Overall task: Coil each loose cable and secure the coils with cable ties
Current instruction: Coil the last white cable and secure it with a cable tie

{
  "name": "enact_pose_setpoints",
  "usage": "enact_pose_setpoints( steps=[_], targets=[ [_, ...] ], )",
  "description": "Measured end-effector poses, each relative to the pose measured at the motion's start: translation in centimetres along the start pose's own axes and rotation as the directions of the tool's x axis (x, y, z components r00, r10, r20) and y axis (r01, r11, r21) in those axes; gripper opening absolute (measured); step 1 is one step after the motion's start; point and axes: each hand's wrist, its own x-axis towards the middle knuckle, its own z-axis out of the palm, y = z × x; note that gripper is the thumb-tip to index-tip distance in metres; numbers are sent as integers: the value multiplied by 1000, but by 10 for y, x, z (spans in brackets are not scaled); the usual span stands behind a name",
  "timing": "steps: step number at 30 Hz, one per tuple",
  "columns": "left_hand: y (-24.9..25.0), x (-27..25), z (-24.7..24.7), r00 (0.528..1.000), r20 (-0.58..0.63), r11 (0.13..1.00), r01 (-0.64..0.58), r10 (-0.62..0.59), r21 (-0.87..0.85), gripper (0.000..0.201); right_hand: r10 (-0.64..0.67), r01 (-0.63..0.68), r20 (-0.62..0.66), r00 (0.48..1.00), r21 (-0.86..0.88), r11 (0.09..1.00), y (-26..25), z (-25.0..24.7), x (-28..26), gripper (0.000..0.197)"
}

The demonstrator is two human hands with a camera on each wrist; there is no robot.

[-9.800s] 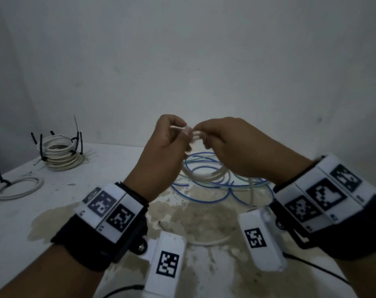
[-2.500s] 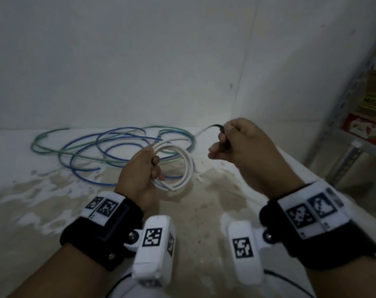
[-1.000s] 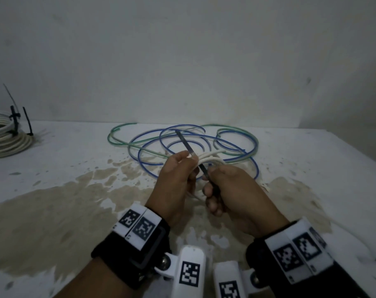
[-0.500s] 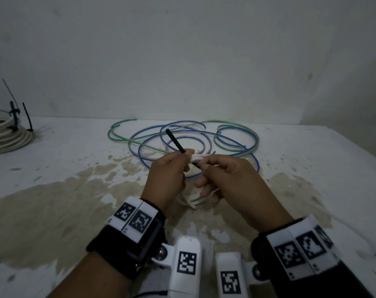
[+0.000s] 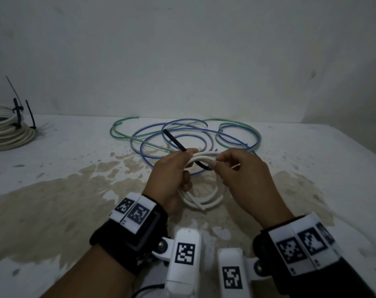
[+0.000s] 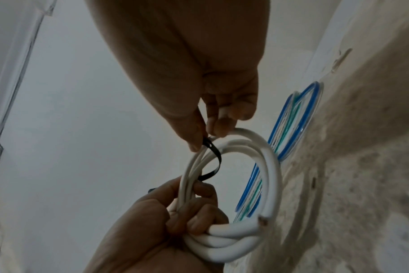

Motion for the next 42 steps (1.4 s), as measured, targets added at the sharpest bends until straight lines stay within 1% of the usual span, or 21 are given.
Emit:
enact_pose_setpoints(
  steps=[3, 5, 6, 8, 10, 11, 13, 15, 18, 19, 21, 22, 23, 24, 27, 30, 33, 36, 39, 42],
  targets=[
    [1, 0, 1, 1000, -8, 1000, 14, -14, -13, 21, -86, 85, -16, 996, -37, 996, -3, -1, -1, 17],
    [1, -1, 1, 1000, -19, 998, -12, 13, 62, 22, -140, 139, -16, 990, -22, 990, -5, -1, -2, 23],
    [0, -1, 2, 999, -21, 991, -37, 40, 127, 24, -150, 150, -7, 989, 14, 989, -6, -1, -2, 21],
    [-1, -3, 3, 995, -9, 966, -92, 97, 243, 27, -141, 138, 23, 990, 97, 986, -7, 1, -2, 12],
    [-2, -5, 6, 989, 3, 940, -141, 147, 312, 23, -125, 112, 59, 990, 183, 977, -8, 3, -2, 9],
    [-3, -6, 7, 984, 0, 925, -170, 180, 341, 17, -108, 85, 88, 990, 234, 969, -9, 4, -2, 10],
    [-2, -7, 9, 966, -9, 883, -233, 259, 408, 10, -88, 35, 160, 983, 304, 952, -9, 5, -2, 21],
    [-1, -8, 7, 939, 12, 824, -306, 342, 476, 13, -104, 36, 196, 975, 321, 947, -10, 5, -4, 25],
    [2, -8, 4, 912, 76, 743, -374, 403, 555, 28, -130, 77, 143, 981, 329, 941, -11, 5, -5, 20],
    [3, -8, 3, 903, 84, 715, -387, 420, 583, 30, -133, 90, 117, 984, 317, 944, -11, 6, -5, 19],
    [5, -7, 0, 886, 71, 674, -399, 459, 622, 18, -118, 95, 59, 991, 302, 948, -9, 7, -4, 21],
    [5, -5, -1, 880, 60, 663, -398, 471, 634, 11, -104, 91, 25, 994, 311, 946, -9, 7, -4, 22],
    [5, -4, -2, 879, 54, 657, -394, 475, 643, 9, -89, 87, -8, 996, 327, 941, -9, 7, -4, 22],
    [5, -4, -3, 881, 58, 652, -390, 469, 651, 11, -74, 82, -37, 997, 347, 934, -10, 7, -4, 21],
    [6, -5, -2, 883, 117, 602, -401, 455, 690, 30, -39, 77, -102, 994, 397, 914, -14, 5, -5, 20],
    [8, -8, -1, 870, 166, 556, -433, 465, 710, 28, -43, 97, -166, 985, 333, 938, -13, 3, -5, 18],
    [6, -11, 2, 850, 228, 518, -480, 475, 708, 25, -72, 121, -206, 976, 234, 965, -12, 2, -5, 21],
    [5, -14, 5, 831, 282, 453, -509, 479, 732, 26, -75, 124, -230, 970, 204, 971, -12, 1, -4, 19],
    [5, -15, 5, 820, 289, 441, -523, 494, 729, 25, -70, 117, -224, 972, 206, 972, -13, 2, -4, 17],
    [5, -14, 4, 822, 278, 446, -517, 497, 731, 25, -64, 112, -220, 973, 213, 971, -13, 3, -4, 16]
  ],
)
